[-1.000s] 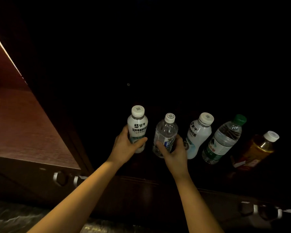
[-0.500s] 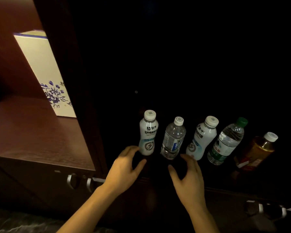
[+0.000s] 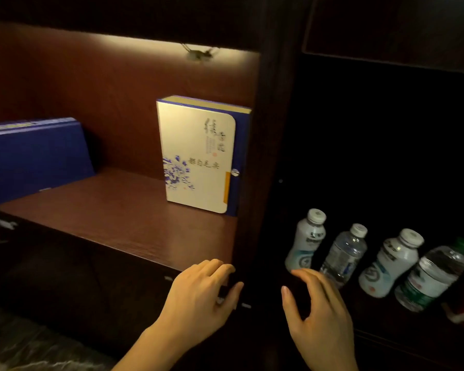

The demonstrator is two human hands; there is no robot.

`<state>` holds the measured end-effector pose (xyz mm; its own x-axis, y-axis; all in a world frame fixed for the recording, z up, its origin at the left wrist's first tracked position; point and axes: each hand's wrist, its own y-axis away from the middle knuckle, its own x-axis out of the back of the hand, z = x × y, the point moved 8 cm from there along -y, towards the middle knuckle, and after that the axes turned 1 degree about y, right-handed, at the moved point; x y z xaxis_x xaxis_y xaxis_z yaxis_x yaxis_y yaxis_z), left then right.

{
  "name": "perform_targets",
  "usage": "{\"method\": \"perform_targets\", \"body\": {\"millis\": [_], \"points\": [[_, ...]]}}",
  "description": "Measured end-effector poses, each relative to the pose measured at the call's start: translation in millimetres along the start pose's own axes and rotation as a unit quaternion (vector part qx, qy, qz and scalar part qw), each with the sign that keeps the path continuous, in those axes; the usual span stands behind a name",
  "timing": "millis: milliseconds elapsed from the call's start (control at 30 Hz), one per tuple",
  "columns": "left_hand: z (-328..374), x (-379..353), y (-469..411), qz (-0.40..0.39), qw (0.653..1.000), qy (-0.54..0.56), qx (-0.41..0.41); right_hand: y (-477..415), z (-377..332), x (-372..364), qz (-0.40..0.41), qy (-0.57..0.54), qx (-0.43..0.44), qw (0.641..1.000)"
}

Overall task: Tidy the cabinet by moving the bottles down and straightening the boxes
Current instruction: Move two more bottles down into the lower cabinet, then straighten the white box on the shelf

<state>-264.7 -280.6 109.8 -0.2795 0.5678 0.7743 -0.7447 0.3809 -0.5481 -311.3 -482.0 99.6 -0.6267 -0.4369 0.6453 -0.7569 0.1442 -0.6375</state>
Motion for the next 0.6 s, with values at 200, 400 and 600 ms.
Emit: {"method": "perform_targets", "body": {"millis": [200, 400, 600], "points": [[-57.9, 66.3, 15.0, 0.04, 0.996, -0.074, 0.042, -19.0, -88.2, -29.3, -0.016, -0.013, 0.072, 0.997], [-109.1, 116.8, 14.6, 0.054, 0.988, -0.129, 0.065, -50.4, -152.2, -66.5, -0.051, 0.0, 0.118, 0.992], [-153.0, 143.3, 0.2, 0.065, 0.981, -0.153, 0.099, -89.2, -183.4, -106.4, -0.094, 0.04, 0.123, 0.987]]}}
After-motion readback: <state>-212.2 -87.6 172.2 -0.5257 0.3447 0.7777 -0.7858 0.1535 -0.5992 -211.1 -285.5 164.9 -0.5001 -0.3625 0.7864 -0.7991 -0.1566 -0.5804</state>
